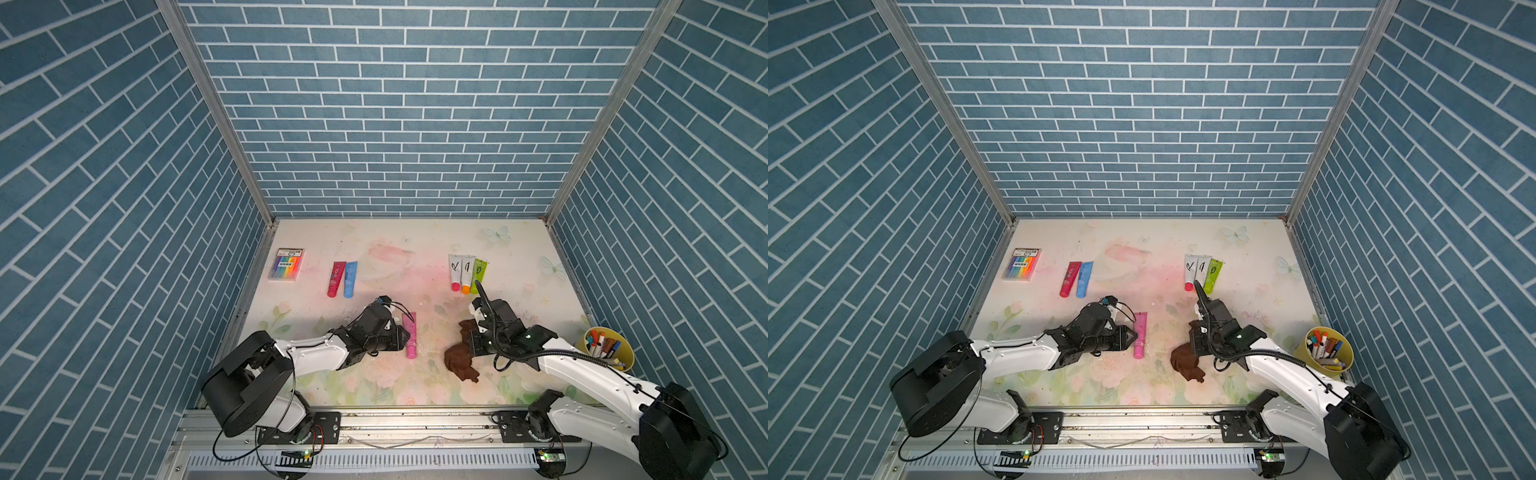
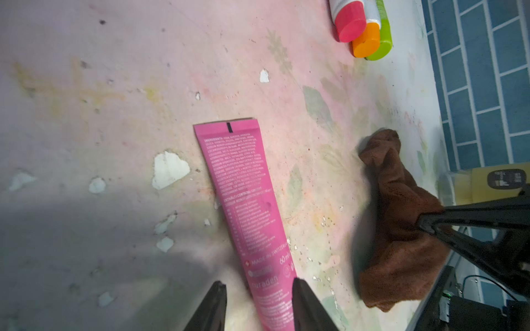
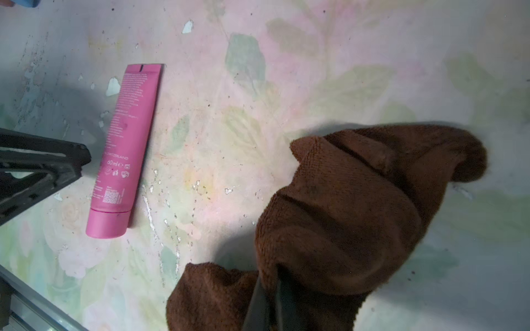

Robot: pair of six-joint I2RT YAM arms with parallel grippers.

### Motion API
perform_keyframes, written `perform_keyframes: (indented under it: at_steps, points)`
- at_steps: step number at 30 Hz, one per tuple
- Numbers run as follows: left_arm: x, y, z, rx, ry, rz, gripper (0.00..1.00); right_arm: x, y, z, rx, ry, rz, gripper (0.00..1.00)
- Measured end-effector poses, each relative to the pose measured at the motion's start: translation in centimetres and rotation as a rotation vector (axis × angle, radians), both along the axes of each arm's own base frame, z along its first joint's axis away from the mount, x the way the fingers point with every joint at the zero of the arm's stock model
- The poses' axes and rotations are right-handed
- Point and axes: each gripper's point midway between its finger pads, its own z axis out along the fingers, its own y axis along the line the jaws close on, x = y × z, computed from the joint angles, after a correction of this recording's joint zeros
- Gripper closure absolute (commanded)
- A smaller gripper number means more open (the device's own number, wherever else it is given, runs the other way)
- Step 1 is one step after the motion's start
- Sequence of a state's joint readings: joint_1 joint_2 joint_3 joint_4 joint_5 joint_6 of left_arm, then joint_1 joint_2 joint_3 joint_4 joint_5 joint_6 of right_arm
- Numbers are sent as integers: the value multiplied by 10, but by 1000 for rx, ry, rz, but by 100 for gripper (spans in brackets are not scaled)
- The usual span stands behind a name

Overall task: Wipe the surface of the toothpaste tube
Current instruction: Adjust the toothpaste at the center of the board.

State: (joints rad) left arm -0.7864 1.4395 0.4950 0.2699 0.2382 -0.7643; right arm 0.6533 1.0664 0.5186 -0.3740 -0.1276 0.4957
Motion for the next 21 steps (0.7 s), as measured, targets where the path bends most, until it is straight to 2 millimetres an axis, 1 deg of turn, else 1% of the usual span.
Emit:
perform_keyframes:
  at_steps: [3,5,11,14,17,21]
  points:
    - [0,-5,-1,-22,10,-10,60,0,0,-1,-1,1,0,100]
    - [-1,-5,-4,-14,18,-10,62,-1,-1,-1,-2,2,0,100]
    - [3,-3,-10,22,26,1,64,-1,-1,0,3,-4,0,100]
    - [4,-3,-15,31,30,4,67,-1,-1,0,3,-4,0,100]
    - [5,-8,-16,25,25,-2,71,-1,-1,0,3,-4,0,100]
    - [10,-19,-16,32,11,-11,78,-1,-1,0,2,-3,0,100]
